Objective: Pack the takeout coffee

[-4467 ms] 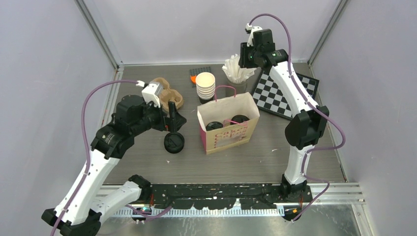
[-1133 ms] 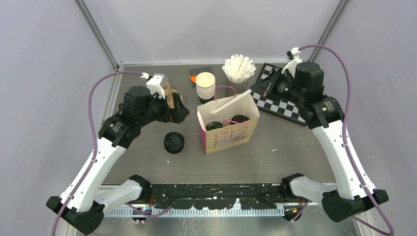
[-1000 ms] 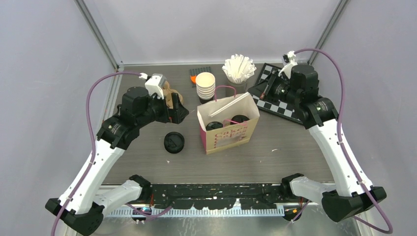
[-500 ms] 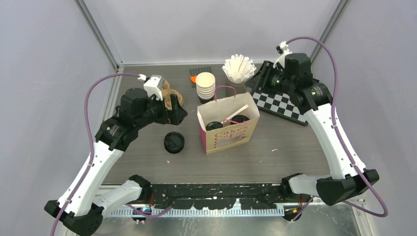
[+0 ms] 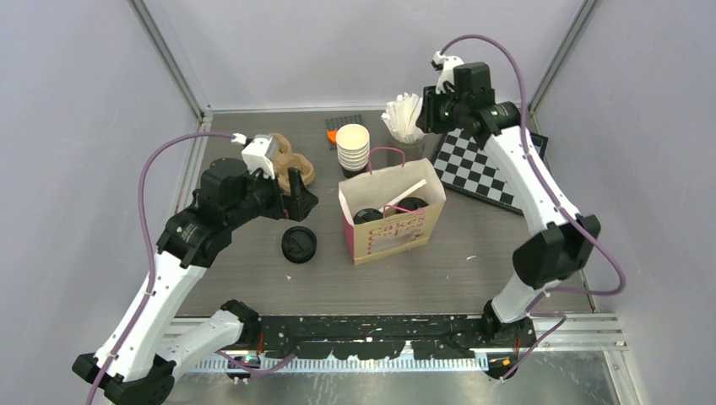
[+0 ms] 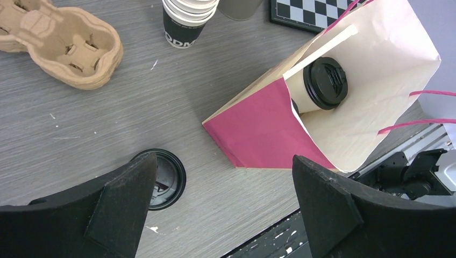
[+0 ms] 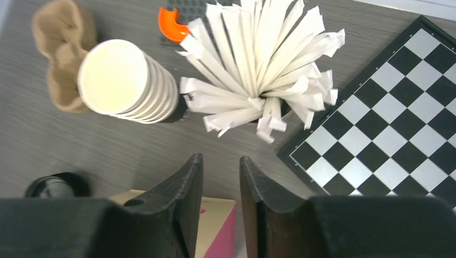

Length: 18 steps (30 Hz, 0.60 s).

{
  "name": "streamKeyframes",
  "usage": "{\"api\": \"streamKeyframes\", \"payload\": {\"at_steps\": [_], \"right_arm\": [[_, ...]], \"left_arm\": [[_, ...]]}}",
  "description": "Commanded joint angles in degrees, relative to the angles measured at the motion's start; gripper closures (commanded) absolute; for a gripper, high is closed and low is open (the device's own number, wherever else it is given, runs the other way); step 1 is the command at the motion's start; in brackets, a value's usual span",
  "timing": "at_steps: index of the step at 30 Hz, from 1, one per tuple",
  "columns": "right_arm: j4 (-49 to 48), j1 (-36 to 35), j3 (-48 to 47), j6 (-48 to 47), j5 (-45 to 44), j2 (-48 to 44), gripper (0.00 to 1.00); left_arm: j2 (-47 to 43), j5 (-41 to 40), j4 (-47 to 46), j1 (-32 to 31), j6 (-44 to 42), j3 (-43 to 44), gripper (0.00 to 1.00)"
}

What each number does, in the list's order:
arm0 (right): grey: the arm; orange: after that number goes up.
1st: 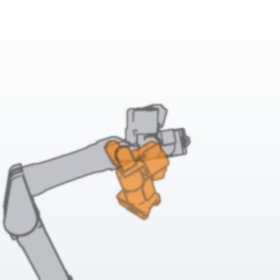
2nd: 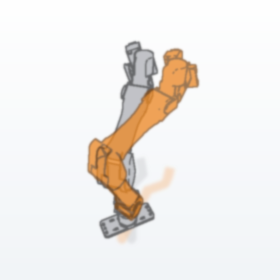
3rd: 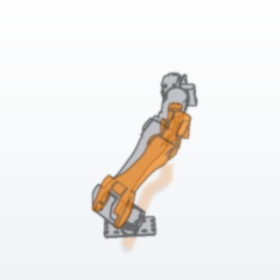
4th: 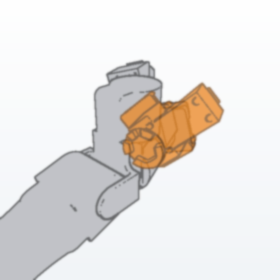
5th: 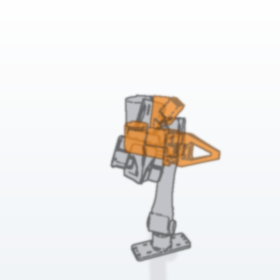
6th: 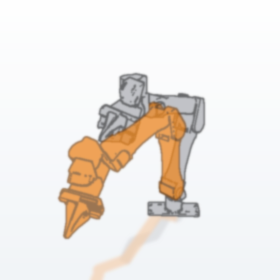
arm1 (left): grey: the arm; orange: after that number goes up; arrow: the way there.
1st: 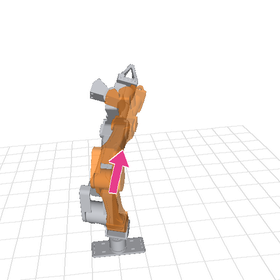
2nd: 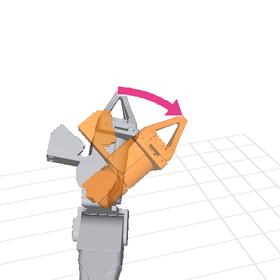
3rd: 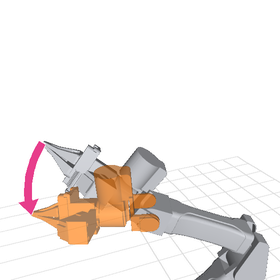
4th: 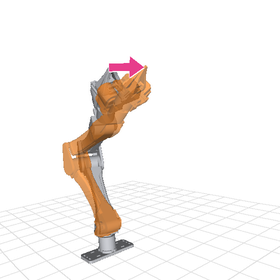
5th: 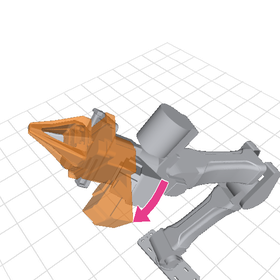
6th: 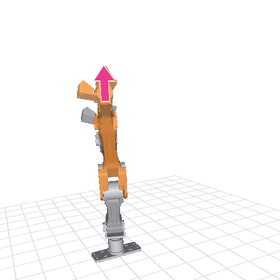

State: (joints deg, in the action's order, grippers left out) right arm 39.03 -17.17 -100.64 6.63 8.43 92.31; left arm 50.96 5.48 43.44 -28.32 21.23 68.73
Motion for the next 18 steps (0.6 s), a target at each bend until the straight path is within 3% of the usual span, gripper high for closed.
{"api": "streamKeyframes", "payload": {"at_steps": [1,5,18], "right_arm": [[1.8,0.2,-8.9,-8.5,-1.1,4.5,0.66],[6.6,0.2,-15.5,-12.0,-0.9,10.0,0.66],[7.7,0.2,-19.3,-16.4,-0.1,16.6,0.66]], "left_arm": [[-1.1,1.1,1.1,0.4,0.7,1.1,0.02],[-2.1,1.1,1.7,0.4,1.7,1.0,0.03],[-4.0,0.7,3.0,0.4,2.9,0.0,0.02]]}}
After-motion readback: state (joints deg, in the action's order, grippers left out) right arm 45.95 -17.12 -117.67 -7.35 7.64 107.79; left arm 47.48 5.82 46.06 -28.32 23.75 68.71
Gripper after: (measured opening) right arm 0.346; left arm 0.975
